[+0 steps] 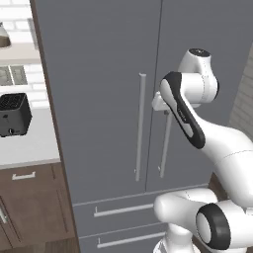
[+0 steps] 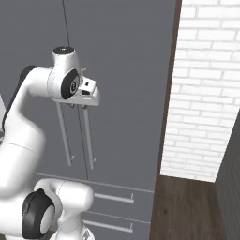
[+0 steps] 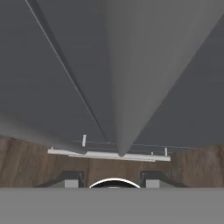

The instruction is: Take the strawberry from the fridge and place it on top of the pancake, located on the dining counter.

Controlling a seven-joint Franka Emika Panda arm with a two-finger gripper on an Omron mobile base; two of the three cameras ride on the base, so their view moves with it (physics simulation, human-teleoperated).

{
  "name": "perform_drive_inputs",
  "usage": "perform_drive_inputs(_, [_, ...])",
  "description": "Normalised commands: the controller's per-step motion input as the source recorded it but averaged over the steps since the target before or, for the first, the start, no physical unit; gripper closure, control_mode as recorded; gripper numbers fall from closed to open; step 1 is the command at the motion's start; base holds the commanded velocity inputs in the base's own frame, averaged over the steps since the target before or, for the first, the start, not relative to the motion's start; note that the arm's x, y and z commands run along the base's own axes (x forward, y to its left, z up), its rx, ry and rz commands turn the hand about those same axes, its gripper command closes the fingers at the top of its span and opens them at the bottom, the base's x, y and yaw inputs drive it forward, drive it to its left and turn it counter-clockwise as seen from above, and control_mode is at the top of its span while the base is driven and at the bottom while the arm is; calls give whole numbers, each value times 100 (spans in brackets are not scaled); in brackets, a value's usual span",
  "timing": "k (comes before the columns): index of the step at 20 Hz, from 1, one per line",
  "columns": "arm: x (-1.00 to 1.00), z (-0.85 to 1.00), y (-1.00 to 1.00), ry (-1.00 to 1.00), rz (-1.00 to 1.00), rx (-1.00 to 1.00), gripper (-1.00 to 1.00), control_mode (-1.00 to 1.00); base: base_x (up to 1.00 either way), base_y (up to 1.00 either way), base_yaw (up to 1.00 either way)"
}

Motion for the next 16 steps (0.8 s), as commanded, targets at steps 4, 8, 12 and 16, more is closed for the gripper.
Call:
perform_drive_inputs(4, [0,0,3,0,0,0,-100,100,-9,10,0])
perform_drive_inputs(8, [0,0,0,0,0,0,-100,100,-34,22,0])
perform_drive_inputs(12, [0,0,0,0,0,0,-100,100,-28,13,0])
perform_drive_inputs(16, [0,0,0,0,0,0,-100,100,-24,31,0])
